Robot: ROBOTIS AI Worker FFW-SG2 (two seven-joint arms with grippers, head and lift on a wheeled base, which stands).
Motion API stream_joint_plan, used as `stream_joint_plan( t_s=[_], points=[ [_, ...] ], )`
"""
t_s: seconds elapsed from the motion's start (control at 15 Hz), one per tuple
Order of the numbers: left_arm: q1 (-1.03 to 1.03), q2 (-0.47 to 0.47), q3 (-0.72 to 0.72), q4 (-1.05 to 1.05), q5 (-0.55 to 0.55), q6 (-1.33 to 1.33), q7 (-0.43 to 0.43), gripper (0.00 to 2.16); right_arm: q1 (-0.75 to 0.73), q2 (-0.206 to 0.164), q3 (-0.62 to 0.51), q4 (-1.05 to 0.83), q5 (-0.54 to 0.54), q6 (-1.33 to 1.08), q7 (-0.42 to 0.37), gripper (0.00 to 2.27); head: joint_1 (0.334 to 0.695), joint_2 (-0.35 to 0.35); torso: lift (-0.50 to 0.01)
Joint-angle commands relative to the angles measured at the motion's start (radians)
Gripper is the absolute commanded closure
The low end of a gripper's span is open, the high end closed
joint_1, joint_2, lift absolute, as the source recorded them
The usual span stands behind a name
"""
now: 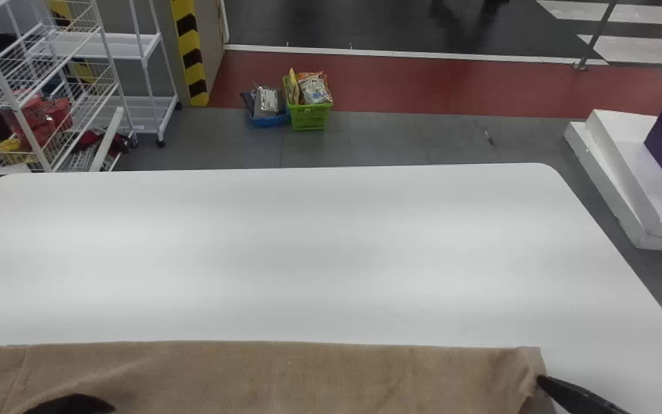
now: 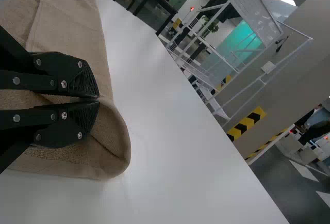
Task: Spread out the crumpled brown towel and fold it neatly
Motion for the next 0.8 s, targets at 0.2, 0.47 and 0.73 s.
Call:
stream_joint_plan(
  t_s=[0.2,0.47,0.73],
  points=[
    [0.0,-0.003,0.038,-0.003,0.001,-0.01,-0.031,1.69,0.0,0.001,-0.039,0.008,-0.02,0.0,0.003,1.02,0.695,-0.072,-0.128],
    [0.009,-0.003,0.067,-0.01,0.014,-0.016,-0.044,1.69,0.011,0.001,-0.056,0.009,-0.022,0.003,0.018,1.02,0.695,-0.066,-0.128],
    [0.043,-0.003,0.075,-0.047,0.054,-0.034,-0.051,1.69,0.04,0.001,-0.097,-0.001,-0.055,0.006,0.043,1.02,0.695,-0.066,-0.128]
  ],
)
